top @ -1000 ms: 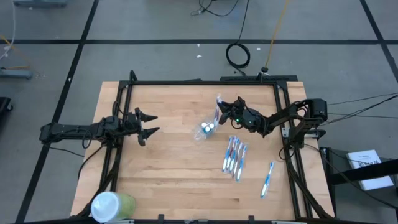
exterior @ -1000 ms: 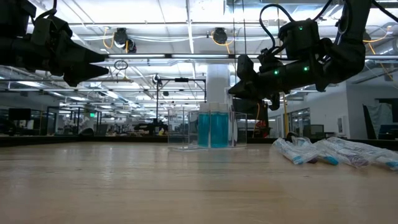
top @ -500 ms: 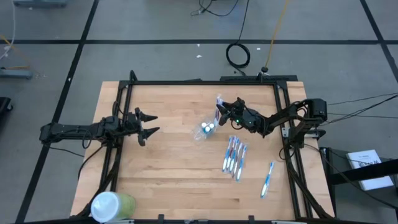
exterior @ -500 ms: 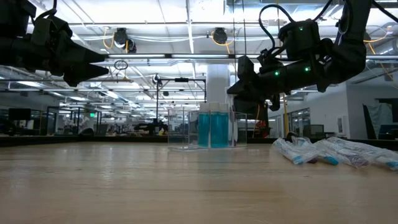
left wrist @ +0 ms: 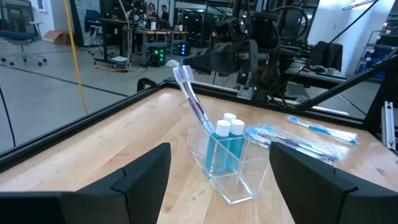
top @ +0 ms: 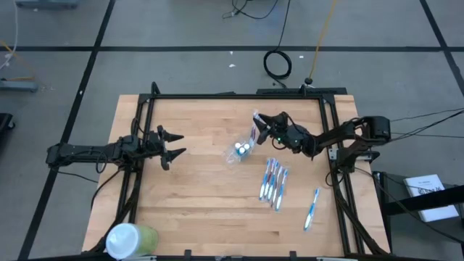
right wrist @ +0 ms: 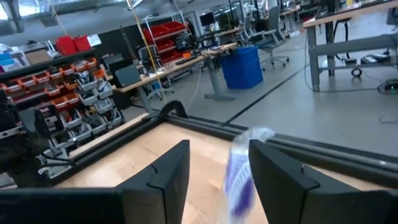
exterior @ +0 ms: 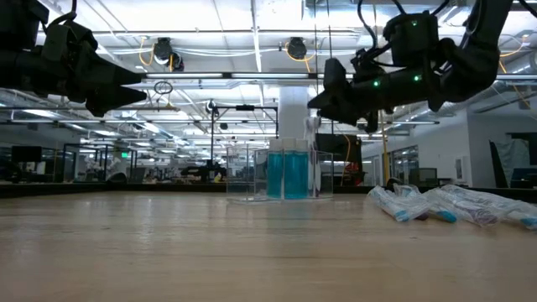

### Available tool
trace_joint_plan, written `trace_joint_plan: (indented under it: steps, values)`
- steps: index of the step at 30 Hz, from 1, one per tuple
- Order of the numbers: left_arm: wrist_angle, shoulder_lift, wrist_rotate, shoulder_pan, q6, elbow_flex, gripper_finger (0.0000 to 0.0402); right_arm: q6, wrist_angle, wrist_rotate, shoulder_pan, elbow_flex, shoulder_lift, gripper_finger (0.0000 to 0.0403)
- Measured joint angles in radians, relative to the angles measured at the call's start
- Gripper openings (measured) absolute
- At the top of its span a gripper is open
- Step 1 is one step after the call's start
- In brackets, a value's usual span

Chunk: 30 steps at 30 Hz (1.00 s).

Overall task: Pick & Place toothbrushing station
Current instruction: Put the purple toothbrush into the transparent organizer

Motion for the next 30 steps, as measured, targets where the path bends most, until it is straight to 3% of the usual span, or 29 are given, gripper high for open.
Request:
trace_joint_plan:
  steps: [12, 19, 30]
  values:
    - [0.0, 0.0, 0.0, 0.0, 0.0, 0.0, 0.0283, -0.083, -0.109, 0.001, 0.017, 0.0, -0.137, 0.016]
    - [0.0, 0.0, 0.0, 0.0, 0.0, 0.0, 0.0283, -0.175, -0.124, -0.013, 0.088, 0.0, -0.195, 0.016]
    - [0.0, 0.0, 0.0, 0.0, 0.0, 0.0, 0.0283, -0.168, -0.091, -0.411, 0.23, 0.0, -0.247, 0.016]
